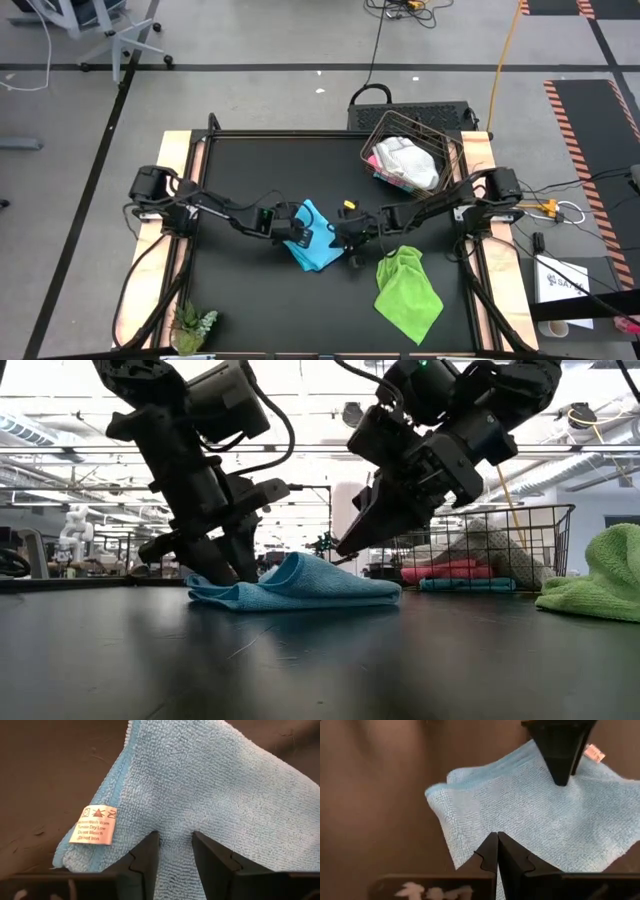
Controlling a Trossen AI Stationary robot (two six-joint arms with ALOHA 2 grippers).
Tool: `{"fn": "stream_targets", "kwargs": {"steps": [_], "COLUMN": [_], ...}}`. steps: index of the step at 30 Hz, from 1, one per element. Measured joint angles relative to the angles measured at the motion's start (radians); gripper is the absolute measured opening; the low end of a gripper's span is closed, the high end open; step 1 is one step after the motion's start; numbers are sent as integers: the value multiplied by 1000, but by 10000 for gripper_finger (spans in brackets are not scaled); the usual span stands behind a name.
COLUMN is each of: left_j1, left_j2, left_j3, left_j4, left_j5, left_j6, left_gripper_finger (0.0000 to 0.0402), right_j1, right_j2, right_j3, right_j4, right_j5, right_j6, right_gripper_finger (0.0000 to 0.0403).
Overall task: Fold microfiber towels
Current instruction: Fold the blue towel
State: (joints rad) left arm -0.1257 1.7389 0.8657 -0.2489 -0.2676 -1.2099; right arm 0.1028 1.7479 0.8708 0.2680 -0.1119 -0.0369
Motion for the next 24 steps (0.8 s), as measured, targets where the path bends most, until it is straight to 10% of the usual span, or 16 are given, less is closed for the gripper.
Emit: {"fn": "stream_targets", "kwargs": {"steps": [24], "left_j1": [-75], "left_j2": [-8], "left_j3": [-4], "left_j4": [81], "left_j5": [119], "left_j6": [-121], "left_gripper_finger": [126], "right_j1": [-146], "right_j2": [6], "right_j3": [-109], "right_j4": [-55], "right_j5": [31], "right_j6": [-74], "right_gripper_finger": [0]}}
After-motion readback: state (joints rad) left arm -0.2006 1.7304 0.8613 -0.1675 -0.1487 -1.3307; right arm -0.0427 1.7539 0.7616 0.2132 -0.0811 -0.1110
